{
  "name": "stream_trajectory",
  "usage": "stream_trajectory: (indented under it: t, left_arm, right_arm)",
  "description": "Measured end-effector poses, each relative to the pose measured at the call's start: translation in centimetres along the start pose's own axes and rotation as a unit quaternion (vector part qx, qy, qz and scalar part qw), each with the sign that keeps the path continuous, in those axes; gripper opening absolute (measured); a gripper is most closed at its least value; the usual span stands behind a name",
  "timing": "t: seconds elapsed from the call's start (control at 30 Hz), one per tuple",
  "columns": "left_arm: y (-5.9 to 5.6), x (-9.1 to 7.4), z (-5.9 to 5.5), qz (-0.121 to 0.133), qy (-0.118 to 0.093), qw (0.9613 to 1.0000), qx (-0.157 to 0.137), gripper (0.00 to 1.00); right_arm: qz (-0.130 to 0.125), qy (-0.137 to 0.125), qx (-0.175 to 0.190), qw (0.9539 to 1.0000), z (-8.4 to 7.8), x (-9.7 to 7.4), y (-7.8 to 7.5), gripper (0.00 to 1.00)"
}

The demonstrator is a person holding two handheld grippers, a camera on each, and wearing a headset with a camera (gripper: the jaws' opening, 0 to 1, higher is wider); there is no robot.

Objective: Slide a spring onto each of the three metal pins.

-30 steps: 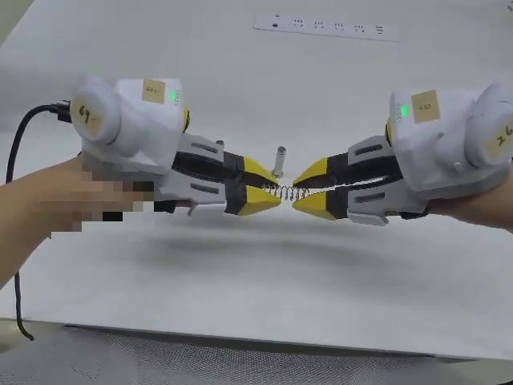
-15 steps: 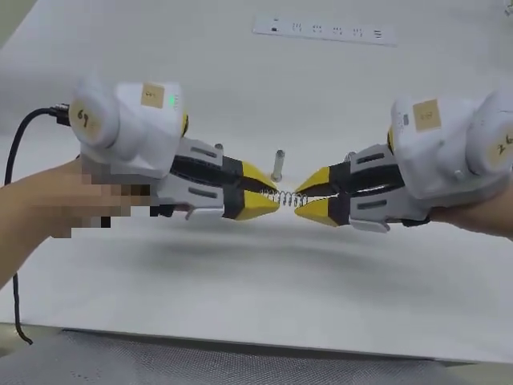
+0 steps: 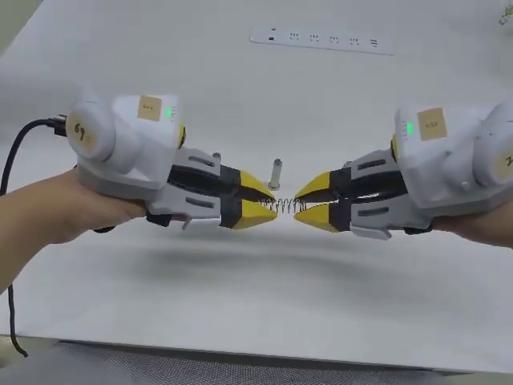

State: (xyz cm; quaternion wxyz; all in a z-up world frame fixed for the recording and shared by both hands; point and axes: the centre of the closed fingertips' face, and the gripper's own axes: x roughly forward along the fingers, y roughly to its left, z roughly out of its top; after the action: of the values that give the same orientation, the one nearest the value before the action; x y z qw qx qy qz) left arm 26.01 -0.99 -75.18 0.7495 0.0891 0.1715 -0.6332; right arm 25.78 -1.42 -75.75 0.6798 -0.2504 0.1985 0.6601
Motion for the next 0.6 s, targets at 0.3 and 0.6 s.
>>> stream_trajectory:
  t: [0.3, 0.6]
  left_arm:
    - [-0.1, 0.1, -0.2, 0.000, 0.002, 1.0000, 0.001, 0.02]
    - [-0.3, 0.2, -0.3, 0.000, 0.004, 1.0000, 0.002, 0.02]
  right_arm:
    - [0.001, -0.006, -0.006, 1.0000, 1.0, -0.5, 0.2, 0.07]
    - [0.007, -0.019, -0.006, 0.9998, 2.2, -0.7, 0.5, 0.07]
